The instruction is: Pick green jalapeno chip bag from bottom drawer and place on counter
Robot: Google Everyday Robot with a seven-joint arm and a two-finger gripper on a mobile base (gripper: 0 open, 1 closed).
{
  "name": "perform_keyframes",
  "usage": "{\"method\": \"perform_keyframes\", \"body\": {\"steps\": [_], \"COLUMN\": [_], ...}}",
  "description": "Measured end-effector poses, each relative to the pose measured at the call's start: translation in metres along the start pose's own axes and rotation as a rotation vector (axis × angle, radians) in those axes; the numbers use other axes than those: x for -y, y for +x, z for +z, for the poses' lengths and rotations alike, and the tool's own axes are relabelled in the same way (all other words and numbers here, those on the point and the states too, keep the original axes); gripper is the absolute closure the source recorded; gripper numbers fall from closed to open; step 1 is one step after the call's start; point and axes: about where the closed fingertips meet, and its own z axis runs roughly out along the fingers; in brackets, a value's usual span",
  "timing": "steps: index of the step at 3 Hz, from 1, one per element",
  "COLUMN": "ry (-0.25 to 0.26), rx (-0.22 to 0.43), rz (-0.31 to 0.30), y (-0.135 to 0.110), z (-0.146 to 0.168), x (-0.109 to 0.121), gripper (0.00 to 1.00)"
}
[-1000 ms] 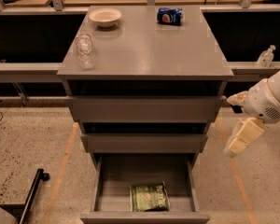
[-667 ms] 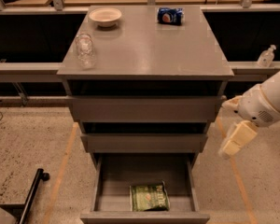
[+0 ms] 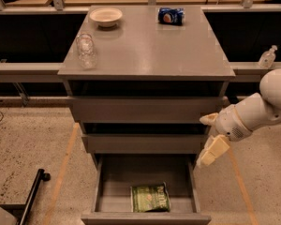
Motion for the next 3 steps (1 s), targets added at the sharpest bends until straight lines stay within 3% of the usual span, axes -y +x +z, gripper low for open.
{"method": "perform_keyframes", "body": {"steps": [1,2,3], "ry": [-0.04,-0.043,-0.057], "rx": [0.006,0.005,0.014], "rz": [-0.037,-0.04,0.005], "y": [0.006,0.005,0.015], "z": [0.073,0.076,0.107], "x": [0.016,0.016,0.022], "gripper": [0.0,0.0,0.0]}}
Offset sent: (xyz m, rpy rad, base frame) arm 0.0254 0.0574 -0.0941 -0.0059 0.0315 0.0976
